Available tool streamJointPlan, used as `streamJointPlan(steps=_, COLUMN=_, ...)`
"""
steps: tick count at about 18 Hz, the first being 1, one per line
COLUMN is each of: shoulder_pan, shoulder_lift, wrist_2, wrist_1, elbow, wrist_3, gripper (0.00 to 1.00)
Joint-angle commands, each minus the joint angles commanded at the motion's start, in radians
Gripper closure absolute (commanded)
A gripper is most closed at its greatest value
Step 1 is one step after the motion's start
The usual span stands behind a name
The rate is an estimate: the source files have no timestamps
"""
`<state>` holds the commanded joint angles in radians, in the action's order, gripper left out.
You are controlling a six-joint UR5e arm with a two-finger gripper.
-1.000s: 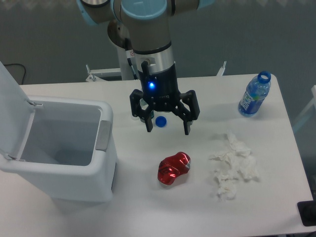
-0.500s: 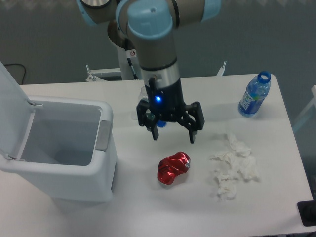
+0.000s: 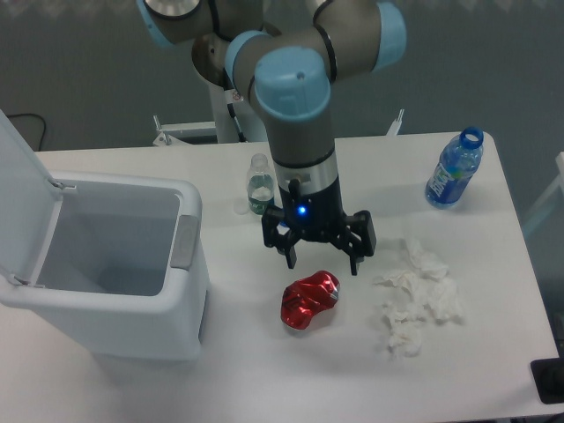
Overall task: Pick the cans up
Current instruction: 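Lower the open gripper over the crushed red can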
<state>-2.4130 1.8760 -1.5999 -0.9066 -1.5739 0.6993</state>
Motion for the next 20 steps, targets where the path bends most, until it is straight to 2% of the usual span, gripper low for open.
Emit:
streamJointPlan(steps=7, shoulder_pan=-0.009, shoulder_lift=0.011, wrist_2=-0.005, wrist_1=-0.002, elbow=-0.070, wrist_3=0.230, gripper=0.00)
streamJointPlan(steps=10, shoulder_pan=-0.012, shoulder_lift=0.023, wrist_2=-0.069, wrist_1=-0.006, elbow=-0.075, wrist_3=0.328, gripper=0.00)
streamJointPlan(steps=17, shoulder_pan=-0.040, shoulder_lift=0.032, wrist_2=-0.069, wrist_1=-0.005, elbow=-0.135, wrist_3=0.399, gripper=0.00)
streamJointPlan(steps=20, shoulder_pan=-0.049, shoulder_lift=0.057, wrist_2=-0.069, wrist_1=-0.002, elbow=-0.159, wrist_3=0.399, gripper=0.00)
